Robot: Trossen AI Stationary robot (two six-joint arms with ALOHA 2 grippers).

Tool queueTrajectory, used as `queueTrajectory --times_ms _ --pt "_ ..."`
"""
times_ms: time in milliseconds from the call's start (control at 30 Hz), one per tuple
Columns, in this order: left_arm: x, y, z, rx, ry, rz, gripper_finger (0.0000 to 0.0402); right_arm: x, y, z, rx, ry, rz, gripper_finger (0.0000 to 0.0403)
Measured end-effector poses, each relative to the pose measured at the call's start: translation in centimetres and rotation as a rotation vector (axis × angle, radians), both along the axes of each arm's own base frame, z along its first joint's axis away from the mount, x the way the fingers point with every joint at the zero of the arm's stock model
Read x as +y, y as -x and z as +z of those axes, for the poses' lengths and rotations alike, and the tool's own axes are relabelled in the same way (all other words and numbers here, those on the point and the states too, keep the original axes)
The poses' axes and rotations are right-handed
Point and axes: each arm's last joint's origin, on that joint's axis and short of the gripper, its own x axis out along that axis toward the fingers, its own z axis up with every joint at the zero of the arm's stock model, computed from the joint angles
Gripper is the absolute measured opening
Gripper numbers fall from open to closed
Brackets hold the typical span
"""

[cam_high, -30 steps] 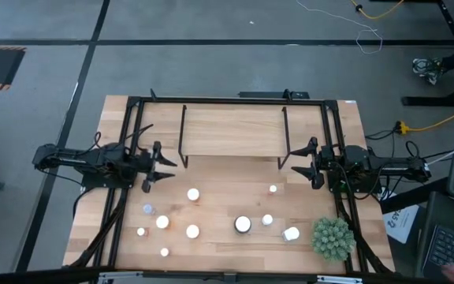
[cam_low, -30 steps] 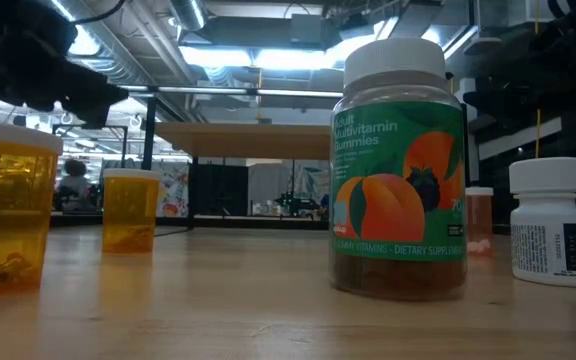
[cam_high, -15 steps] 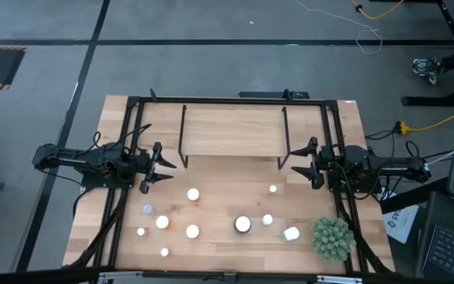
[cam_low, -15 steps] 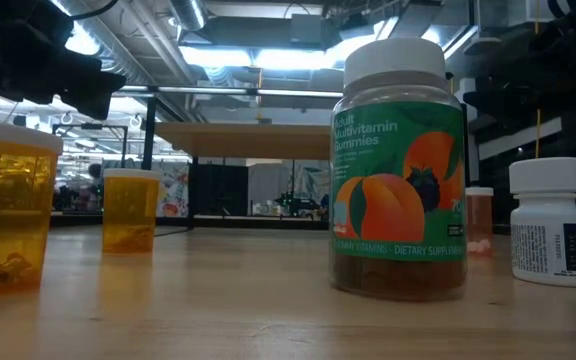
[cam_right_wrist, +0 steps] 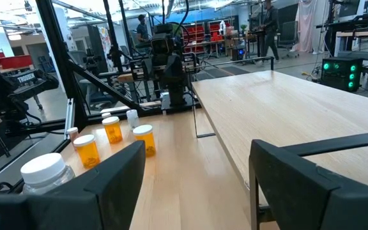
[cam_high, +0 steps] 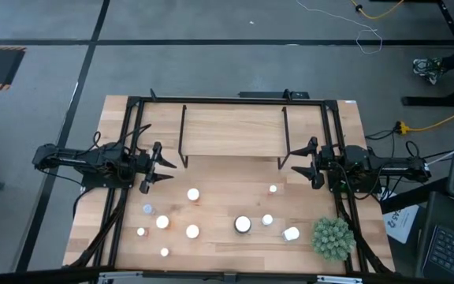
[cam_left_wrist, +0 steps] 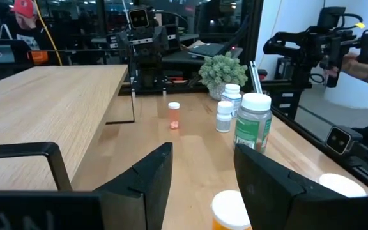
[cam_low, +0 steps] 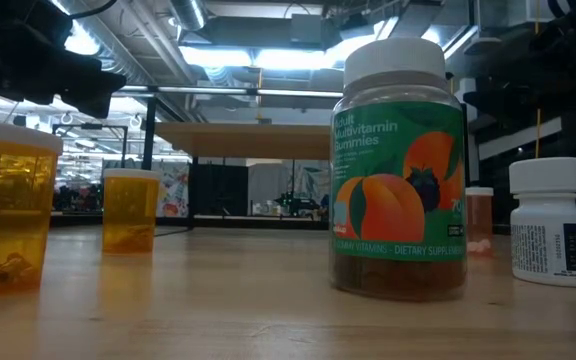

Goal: Pick and place medicine bottles onto shelf by color
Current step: Put the green pill bottle on the shelf

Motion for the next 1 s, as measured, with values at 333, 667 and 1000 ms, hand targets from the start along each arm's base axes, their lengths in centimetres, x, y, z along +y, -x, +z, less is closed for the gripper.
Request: queueTrajectory --times_ms 333,667,1000 --pt "0.0 0.0 -0.6 0.075 0.127 0.003 0.0163 -0.1 0.2 1.3 -0.136 -0.012 -0.018 0.0287" --pt "0.0 0.1 1.0 -0.071 0.242 -0.024 0.0163 -0.1 0.6 2.9 -0.314 -0.092 -0.002 0.0287" --pt "-0.1 0.8 3.9 -0.295 0.226 -0.105 0.0163 0.6 1.6 8.6 -0.404 -0.038 0.232 0.0287"
